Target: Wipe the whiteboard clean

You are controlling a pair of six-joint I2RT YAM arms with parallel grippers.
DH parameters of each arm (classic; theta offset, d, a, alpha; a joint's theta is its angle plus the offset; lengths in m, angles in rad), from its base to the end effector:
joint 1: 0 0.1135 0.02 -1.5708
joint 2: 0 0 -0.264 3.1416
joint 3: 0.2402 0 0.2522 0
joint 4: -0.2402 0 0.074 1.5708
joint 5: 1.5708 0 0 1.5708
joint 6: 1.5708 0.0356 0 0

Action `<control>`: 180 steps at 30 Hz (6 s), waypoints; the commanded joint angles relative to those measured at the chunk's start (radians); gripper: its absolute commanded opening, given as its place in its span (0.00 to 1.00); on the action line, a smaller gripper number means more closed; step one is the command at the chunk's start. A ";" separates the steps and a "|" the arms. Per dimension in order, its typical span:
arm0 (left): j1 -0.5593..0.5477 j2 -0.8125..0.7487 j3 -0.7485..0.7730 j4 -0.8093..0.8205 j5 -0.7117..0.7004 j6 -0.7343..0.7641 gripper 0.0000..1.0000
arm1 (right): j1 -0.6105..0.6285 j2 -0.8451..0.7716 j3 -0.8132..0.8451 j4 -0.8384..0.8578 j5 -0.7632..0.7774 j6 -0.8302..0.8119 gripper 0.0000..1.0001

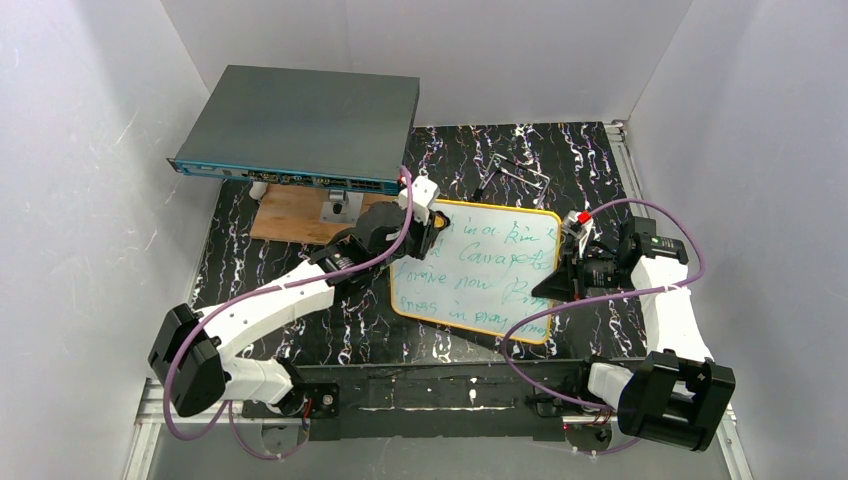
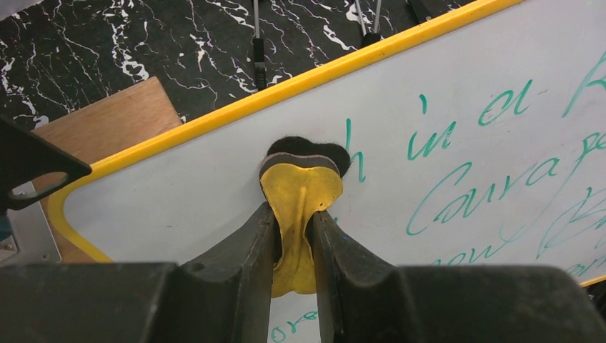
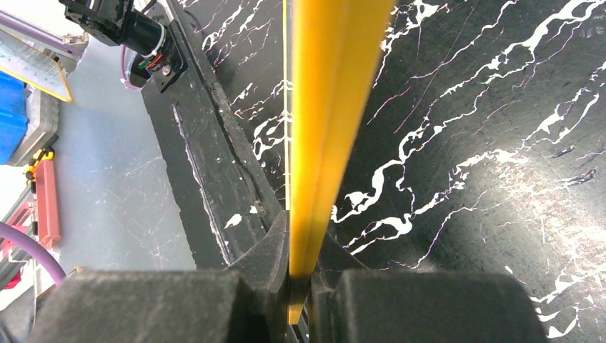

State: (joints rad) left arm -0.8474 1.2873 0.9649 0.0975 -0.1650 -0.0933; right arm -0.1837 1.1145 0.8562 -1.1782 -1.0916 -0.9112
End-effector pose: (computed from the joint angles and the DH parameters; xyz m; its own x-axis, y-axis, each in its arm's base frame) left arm 0.2055 -0.2239 0.3219 -0.2060 0.0944 -0.9740 0.6169 0.7852 -0.0543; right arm 0.1709 0.0004 0.2563 -0.5713 -0.2644 -0.7770 -0.7899 0.4342 0.4331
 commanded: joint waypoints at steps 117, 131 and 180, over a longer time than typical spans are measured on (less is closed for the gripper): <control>0.025 -0.036 -0.067 0.034 0.298 -0.035 0.00 | 0.016 -0.032 -0.001 0.034 0.147 -0.125 0.01; -0.007 0.017 0.020 0.022 0.281 0.005 0.00 | 0.016 -0.031 -0.003 0.035 0.148 -0.124 0.01; -0.031 0.088 0.131 -0.226 0.320 0.040 0.00 | 0.016 -0.032 -0.003 0.038 0.150 -0.124 0.01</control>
State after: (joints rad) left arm -0.8715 1.3842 1.1244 -0.0666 0.1249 -0.0456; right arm -0.1810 1.1000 0.8543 -1.1774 -1.0920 -0.9352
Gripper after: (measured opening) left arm 0.213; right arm 0.131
